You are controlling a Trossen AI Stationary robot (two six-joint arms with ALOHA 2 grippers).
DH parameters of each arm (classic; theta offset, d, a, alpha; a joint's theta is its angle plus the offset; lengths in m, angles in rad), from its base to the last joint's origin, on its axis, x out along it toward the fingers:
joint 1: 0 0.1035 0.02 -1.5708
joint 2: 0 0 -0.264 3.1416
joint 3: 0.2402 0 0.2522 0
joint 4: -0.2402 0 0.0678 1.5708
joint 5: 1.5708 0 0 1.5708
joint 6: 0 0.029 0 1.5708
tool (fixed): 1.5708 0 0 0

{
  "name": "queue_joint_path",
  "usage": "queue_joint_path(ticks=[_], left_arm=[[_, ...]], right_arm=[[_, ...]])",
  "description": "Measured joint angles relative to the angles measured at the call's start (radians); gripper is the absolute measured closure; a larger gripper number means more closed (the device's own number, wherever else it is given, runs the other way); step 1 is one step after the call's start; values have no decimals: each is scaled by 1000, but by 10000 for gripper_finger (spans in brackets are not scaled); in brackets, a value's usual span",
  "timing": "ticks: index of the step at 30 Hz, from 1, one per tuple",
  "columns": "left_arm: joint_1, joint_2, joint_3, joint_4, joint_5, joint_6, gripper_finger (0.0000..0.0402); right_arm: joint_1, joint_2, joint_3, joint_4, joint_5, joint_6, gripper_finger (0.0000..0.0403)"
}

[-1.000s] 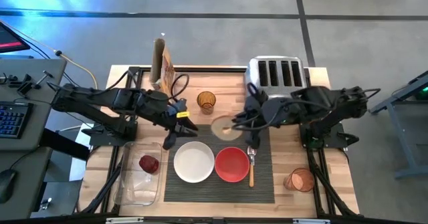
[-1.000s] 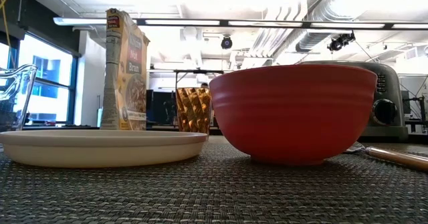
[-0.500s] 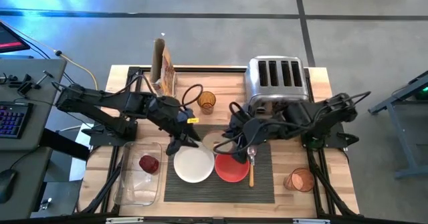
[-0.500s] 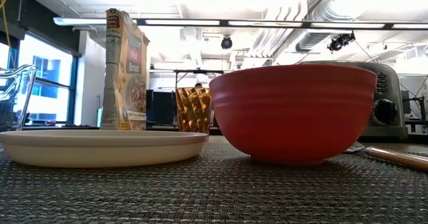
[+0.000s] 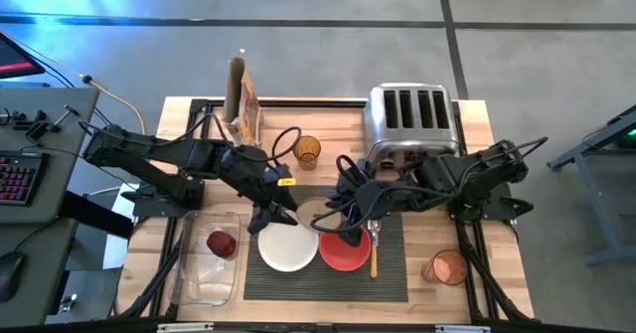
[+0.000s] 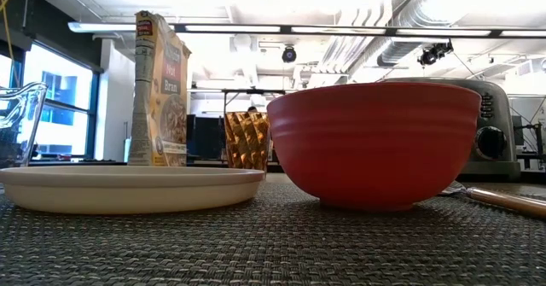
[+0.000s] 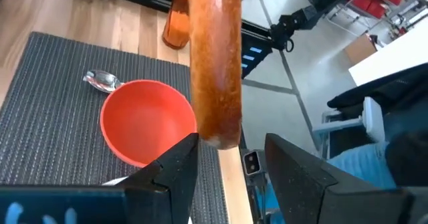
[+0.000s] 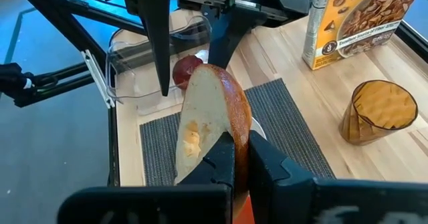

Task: Arrange a breakfast setting

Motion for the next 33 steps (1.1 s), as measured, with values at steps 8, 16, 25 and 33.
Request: queue_joint_path(ticks=[8,16,25,33], left_arm=[[0,5,0,76,-29,-11,242],[0,19,0,69,-33,-32,293],[1,19,0,72,-33,-33,384],[1,19,0,73,-33,-33,383]], right_arm=[[0,0,0,21,11,0,403],[0,0,0,27,13,0,403],[0,0,0,31,0,35,403],[-1,0,0,29,-2,34,387]])
